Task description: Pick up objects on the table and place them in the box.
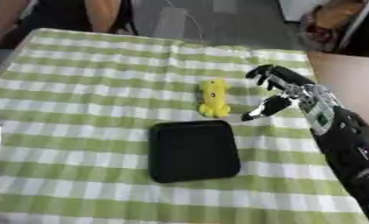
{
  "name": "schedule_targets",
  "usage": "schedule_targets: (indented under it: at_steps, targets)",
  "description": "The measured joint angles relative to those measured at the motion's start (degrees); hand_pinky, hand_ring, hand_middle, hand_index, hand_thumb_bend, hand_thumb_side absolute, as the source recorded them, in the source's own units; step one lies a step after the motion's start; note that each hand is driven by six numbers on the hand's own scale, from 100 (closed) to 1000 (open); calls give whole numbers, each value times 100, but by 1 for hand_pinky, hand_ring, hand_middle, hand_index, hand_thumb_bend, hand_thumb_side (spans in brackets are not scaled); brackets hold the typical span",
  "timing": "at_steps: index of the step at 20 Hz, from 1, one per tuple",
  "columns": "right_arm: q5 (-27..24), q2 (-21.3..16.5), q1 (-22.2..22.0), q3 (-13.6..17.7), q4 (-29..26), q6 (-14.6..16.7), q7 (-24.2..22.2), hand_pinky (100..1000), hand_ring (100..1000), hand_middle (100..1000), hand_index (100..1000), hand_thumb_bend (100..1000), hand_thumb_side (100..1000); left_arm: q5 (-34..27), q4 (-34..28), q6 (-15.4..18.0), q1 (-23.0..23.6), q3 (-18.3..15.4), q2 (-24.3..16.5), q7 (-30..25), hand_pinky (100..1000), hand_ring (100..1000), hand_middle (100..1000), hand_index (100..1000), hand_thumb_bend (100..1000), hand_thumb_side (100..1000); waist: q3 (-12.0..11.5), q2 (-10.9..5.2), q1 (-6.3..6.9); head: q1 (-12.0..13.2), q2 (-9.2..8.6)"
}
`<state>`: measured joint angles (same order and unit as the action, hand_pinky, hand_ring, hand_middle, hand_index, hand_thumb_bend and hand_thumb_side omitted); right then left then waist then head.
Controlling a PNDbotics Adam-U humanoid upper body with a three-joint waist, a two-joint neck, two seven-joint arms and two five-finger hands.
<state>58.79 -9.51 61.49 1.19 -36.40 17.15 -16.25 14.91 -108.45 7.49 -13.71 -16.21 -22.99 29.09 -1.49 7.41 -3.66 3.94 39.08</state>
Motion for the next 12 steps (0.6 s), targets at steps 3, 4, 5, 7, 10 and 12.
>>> schedule_targets:
  at_steps: [3,4,5,7,10,12]
  targets:
    - [10,49,28,-4,-25,5,-6,593,733,811,864,913,354,-1,0,9,-1,2,0,-12,495,572,750,875,348,833,-10,0,0,-4,-2]
    - [10,71,37,-13,-38,10,-14,591,731,811,865,918,353,-1,0,12,-2,2,0,-18,496,572,750,875,348,832,-13,1,0,-5,-2]
    - [10,98,41,-24,-59,17,-23,588,730,810,865,922,352,-1,0,13,-3,3,0,-26,496,573,750,876,347,832,-14,1,0,-16,-2]
    - [10,154,41,-36,-94,22,-42,588,730,810,865,924,353,-2,0,9,-6,15,0,-35,496,572,750,875,348,832,-28,1,0,-33,-2]
    - [12,267,44,-60,-163,25,-76,585,729,810,865,925,352,-8,1,5,-19,37,1,-50,496,573,750,876,346,832,-49,1,0,-47,-4]
    - [20,349,44,-70,-212,37,-92,584,729,810,865,924,348,-13,1,15,-49,40,2,-61,497,573,750,875,347,832,-66,3,0,-51,-5]
